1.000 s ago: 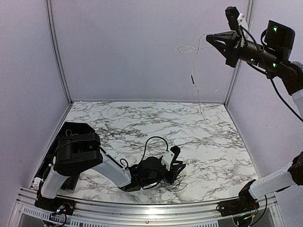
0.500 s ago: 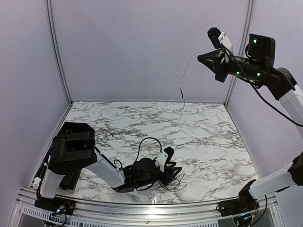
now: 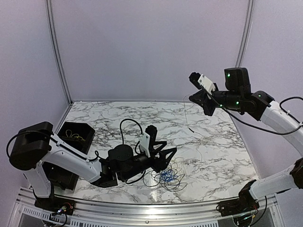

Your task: Untangle the cables

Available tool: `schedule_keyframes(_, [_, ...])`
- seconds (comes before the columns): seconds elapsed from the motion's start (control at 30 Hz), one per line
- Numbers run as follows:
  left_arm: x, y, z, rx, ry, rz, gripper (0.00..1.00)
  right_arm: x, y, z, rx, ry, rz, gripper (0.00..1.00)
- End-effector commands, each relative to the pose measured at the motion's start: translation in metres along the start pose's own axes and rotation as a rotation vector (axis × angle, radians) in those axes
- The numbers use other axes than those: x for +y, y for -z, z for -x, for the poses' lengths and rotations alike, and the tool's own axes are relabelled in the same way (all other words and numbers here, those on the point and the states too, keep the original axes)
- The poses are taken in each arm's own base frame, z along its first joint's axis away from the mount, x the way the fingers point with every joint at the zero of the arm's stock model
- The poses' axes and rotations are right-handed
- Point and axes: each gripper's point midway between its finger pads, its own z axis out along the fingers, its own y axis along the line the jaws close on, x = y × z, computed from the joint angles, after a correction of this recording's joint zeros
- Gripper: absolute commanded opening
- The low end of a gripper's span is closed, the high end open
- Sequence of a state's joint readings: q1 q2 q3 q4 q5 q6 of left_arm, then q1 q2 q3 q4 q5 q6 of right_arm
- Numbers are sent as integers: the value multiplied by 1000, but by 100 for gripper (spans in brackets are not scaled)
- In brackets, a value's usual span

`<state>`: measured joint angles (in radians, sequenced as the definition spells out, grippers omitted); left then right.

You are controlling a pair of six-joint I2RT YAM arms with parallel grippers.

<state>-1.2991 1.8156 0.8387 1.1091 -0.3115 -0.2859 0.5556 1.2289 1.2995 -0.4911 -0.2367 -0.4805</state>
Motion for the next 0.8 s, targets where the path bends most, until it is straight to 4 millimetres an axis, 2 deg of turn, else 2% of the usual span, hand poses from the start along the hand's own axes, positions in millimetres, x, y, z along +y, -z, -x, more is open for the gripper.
schedule_keyframes(0.0, [13,-6,10,6,-23,107,64,-5,4,3,-66,18,-54,0])
schedule_keyframes(0.17, [30,-30,11,75,150,158,67,1,-8,-32,-41,14,-85,0])
schedule_keyframes(0.27, [30,-45,9,103,254,100,66,7,-11,-47,-58,-1,-85,0])
schedule_keyframes(0.33, [28,-55,0,135,287,59,62,9,-13,-57,-68,-29,-83,0])
schedule_keyframes(0.43, [19,-69,-17,185,312,4,58,6,-12,-65,-76,-25,-118,0])
schedule_keyframes(0.63, [21,-92,-57,242,326,0,57,11,-9,-72,-81,-24,-120,0])
schedule_keyframes(0.77, [21,-106,-70,255,329,-11,46,11,-6,-70,-89,-19,-123,0])
